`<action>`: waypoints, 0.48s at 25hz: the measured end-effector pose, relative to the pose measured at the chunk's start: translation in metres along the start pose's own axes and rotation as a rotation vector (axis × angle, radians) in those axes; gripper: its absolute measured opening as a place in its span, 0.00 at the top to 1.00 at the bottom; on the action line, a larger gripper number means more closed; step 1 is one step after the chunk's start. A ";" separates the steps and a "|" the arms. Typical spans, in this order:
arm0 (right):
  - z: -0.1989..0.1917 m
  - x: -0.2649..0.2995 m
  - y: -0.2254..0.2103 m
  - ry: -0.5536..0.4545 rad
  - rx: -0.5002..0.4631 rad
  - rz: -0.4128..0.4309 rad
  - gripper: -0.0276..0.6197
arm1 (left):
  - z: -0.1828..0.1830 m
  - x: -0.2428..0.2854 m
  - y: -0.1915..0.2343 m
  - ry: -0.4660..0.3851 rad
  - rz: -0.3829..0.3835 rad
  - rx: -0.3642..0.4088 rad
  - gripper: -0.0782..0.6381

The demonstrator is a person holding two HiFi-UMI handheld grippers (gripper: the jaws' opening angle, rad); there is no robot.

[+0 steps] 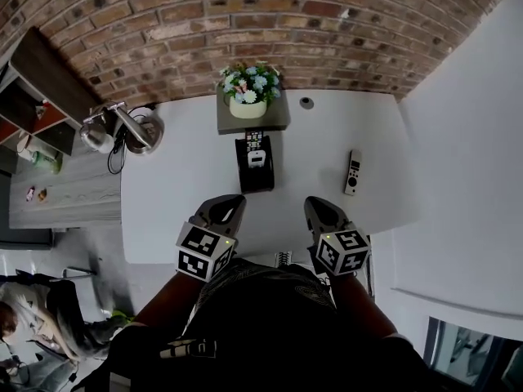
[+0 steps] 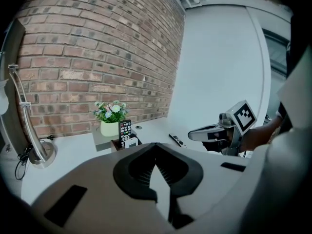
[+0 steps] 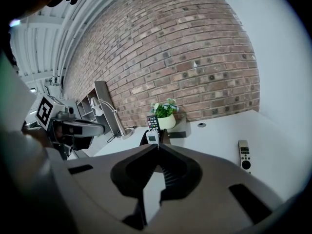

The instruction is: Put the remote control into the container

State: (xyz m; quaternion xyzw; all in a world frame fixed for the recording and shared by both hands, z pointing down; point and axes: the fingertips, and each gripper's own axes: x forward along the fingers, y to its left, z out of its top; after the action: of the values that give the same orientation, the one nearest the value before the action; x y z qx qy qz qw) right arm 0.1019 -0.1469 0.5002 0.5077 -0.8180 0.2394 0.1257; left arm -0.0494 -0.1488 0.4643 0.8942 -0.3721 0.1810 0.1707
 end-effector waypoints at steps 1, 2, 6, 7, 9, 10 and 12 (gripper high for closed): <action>0.000 -0.001 -0.001 -0.002 0.001 0.002 0.94 | 0.001 0.001 -0.002 -0.003 -0.001 -0.006 0.90; 0.000 -0.002 -0.002 -0.003 0.001 0.004 0.94 | 0.001 0.002 -0.003 -0.004 -0.001 -0.013 0.90; -0.003 -0.005 -0.007 -0.002 0.000 0.017 0.94 | -0.003 0.006 -0.007 0.004 0.010 -0.019 0.90; -0.003 -0.005 -0.008 -0.001 0.000 0.020 0.94 | -0.004 0.007 -0.008 0.006 0.014 -0.017 0.90; -0.004 -0.006 -0.013 0.002 0.001 0.022 0.94 | -0.004 0.009 -0.010 0.005 0.021 -0.009 0.90; -0.004 -0.006 -0.016 0.003 0.004 0.021 0.94 | -0.003 0.010 -0.012 0.004 0.022 -0.005 0.90; -0.005 -0.007 -0.022 0.006 0.007 0.018 0.94 | -0.003 0.014 -0.016 0.005 0.024 0.009 0.90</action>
State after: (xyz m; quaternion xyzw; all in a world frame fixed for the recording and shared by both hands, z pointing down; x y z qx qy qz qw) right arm 0.1248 -0.1472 0.5071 0.5003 -0.8211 0.2450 0.1241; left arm -0.0291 -0.1449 0.4702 0.8900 -0.3815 0.1868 0.1655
